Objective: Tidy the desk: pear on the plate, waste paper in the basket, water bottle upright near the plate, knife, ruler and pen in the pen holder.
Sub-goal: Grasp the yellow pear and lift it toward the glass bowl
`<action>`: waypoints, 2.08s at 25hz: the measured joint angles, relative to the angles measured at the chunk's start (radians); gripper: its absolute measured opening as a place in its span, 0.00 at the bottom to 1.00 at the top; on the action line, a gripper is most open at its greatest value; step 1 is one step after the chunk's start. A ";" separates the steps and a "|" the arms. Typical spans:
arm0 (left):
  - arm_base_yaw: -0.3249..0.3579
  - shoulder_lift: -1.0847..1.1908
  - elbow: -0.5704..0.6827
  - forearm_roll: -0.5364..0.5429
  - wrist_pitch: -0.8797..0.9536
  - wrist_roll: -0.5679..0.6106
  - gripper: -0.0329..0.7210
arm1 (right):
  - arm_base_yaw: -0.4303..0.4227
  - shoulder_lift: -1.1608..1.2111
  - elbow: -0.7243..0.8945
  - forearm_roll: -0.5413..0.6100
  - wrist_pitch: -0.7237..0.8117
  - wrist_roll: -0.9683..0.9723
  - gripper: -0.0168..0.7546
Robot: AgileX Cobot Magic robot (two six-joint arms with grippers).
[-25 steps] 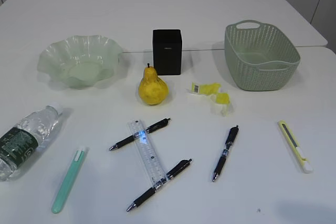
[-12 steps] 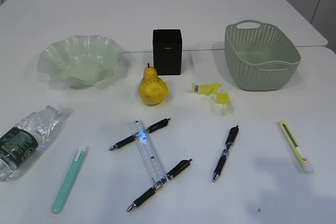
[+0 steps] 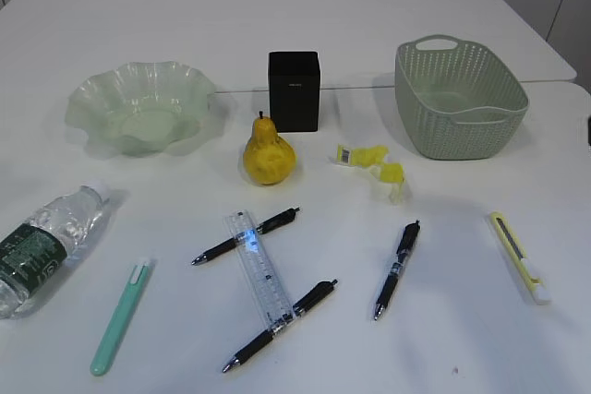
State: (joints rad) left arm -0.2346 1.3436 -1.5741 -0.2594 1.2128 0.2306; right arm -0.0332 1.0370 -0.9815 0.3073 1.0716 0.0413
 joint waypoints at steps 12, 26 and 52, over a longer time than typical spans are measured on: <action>-0.098 0.355 -0.219 0.000 0.033 -0.001 0.73 | 0.000 0.175 0.000 0.044 -0.061 -0.137 0.74; -0.120 0.522 -0.221 0.002 -0.056 -0.001 0.73 | 0.000 0.280 0.000 0.044 -0.163 -0.213 0.74; -0.221 0.967 -0.612 0.054 -0.114 -0.055 0.74 | 0.000 0.370 0.000 0.044 -0.171 -0.234 0.74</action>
State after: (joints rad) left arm -0.4554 2.3104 -2.1857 -0.2051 1.0992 0.1757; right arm -0.0332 1.4071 -0.9815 0.3509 0.9006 -0.1930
